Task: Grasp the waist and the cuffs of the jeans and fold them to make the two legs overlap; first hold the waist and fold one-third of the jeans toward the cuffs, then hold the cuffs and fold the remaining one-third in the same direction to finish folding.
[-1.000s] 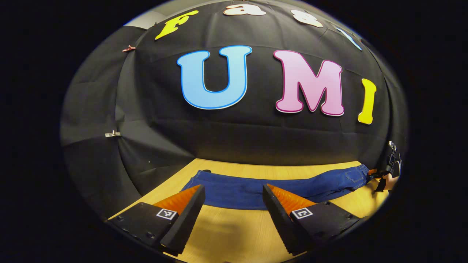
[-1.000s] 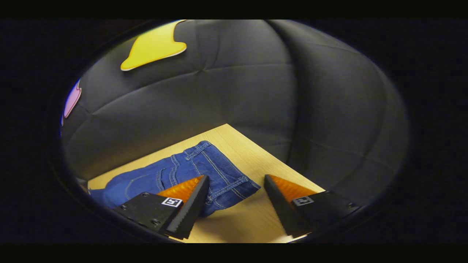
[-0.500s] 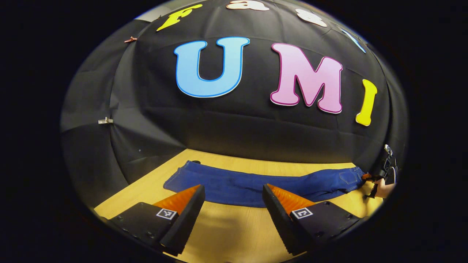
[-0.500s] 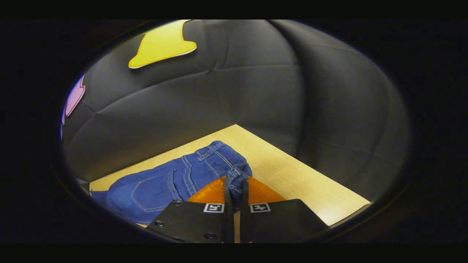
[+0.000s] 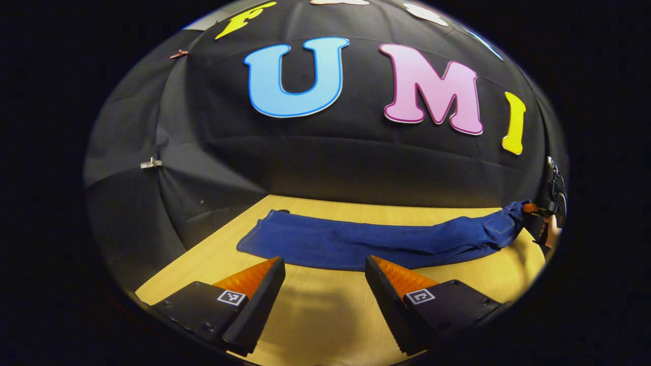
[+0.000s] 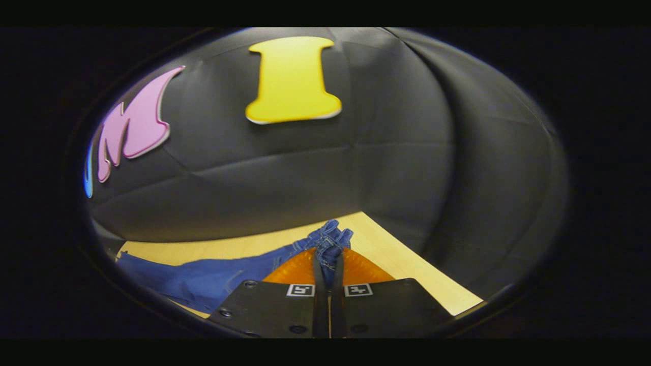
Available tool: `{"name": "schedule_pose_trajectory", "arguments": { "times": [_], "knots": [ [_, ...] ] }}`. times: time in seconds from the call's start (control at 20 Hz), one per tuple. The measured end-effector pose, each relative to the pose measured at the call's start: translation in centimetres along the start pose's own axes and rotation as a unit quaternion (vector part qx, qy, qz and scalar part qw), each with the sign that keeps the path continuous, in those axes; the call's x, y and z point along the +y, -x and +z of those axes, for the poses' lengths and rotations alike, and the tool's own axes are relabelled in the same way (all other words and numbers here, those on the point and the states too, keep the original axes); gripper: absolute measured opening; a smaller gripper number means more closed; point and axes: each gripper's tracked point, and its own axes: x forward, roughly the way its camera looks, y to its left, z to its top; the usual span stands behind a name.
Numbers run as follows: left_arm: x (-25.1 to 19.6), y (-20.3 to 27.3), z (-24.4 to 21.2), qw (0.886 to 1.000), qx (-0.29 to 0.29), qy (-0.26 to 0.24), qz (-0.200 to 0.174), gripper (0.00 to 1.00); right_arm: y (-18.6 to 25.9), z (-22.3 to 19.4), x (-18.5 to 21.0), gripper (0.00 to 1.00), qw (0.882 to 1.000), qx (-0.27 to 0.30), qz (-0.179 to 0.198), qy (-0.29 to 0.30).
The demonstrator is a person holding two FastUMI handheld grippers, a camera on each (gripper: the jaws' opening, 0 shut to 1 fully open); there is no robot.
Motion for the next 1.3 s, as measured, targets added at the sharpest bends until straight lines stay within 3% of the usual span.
{"name": "schedule_pose_trajectory", "arguments": {
  "times": [0.05, 0.15, 0.25, 0.3, 0.35, 0.45, 0.5, 0.55, 0.65, 0.7, 0.8, 1.0, 1.05, 1.3],
  "knots": [
    [0.6, 0.1, -0.1, 1.000, 0.000, 0.006, 0.004, 0.99, 1.0, 0.0, 0.2, 0.09, 1.000, -0.010, 0.013, 0.008],
    [1.6, 0.2, -0.2, 1.000, -0.003, 0.016, 0.011, 0.99, 2.5, 0.8, 0.8, 0.03, 0.998, -0.030, 0.037, 0.031],
    [2.1, 0.4, -0.4, 1.000, 0.000, 0.021, 0.005, 0.99, 4.2, 1.5, 2.0, 0.06, 0.995, -0.047, 0.061, 0.056],
    [2.3, 0.3, -0.6, 1.000, 0.001, 0.018, 0.003, 0.99, 5.0, 1.8, 3.1, 0.00, 0.994, -0.055, 0.073, 0.066],
    [2.8, 0.3, -0.6, 1.000, 0.001, 0.011, 0.004, 0.99, 6.1, 2.3, 3.9, 0.06, 0.992, -0.063, 0.084, 0.075],
    [3.7, 0.2, -0.7, 1.000, 0.001, 0.006, 0.007, 0.99, 7.9, 3.6, 4.4, 0.03, 0.987, -0.076, 0.110, 0.091],
    [3.8, 0.0, -0.8, 1.000, 0.001, 0.010, 0.004, 0.99, 8.8, 3.6, 4.9, 0.06, 0.984, -0.077, 0.127, 0.099],
    [4.2, -0.2, -0.7, 1.000, 0.001, 0.016, 0.005, 0.99, 9.5, 3.6, 5.3, 0.00, 0.980, -0.079, 0.144, 0.110],
    [5.1, -0.3, -0.7, 0.999, -0.005, 0.029, 0.015, 0.99, 10.8, 3.1, 5.9, 0.06, 0.970, -0.085, 0.184, 0.136],
    [5.5, -0.4, -0.6, 0.999, -0.011, 0.037, 0.019, 0.99, 11.5, 3.0, 5.7, 0.00, 0.964, -0.085, 0.203, 0.147],
    [6.2, -0.6, -0.5, 0.998, -0.018, 0.052, 0.026, 0.99, 13.0, 2.2, 5.7, 0.06, 0.954, -0.082, 0.239, 0.162],
    [8.4, -1.0, -0.1, 0.995, -0.029, 0.084, 0.041, 0.98, 13.5, 0.2, 4.7, 0.00, 0.940, -0.048, 0.290, 0.172],
    [9.5, -1.1, 0.1, 0.994, -0.031, 0.090, 0.049, 0.97, 13.5, -0.5, 4.3, 0.06, 0.937, -0.043, 0.297, 0.179],
    [14.4, -1.2, 1.3, 0.985, -0.063, 0.138, 0.080, 0.96, 15.3, -5.8, 1.4, 0.06, 0.933, -0.001, 0.312, 0.179]
  ]
}}
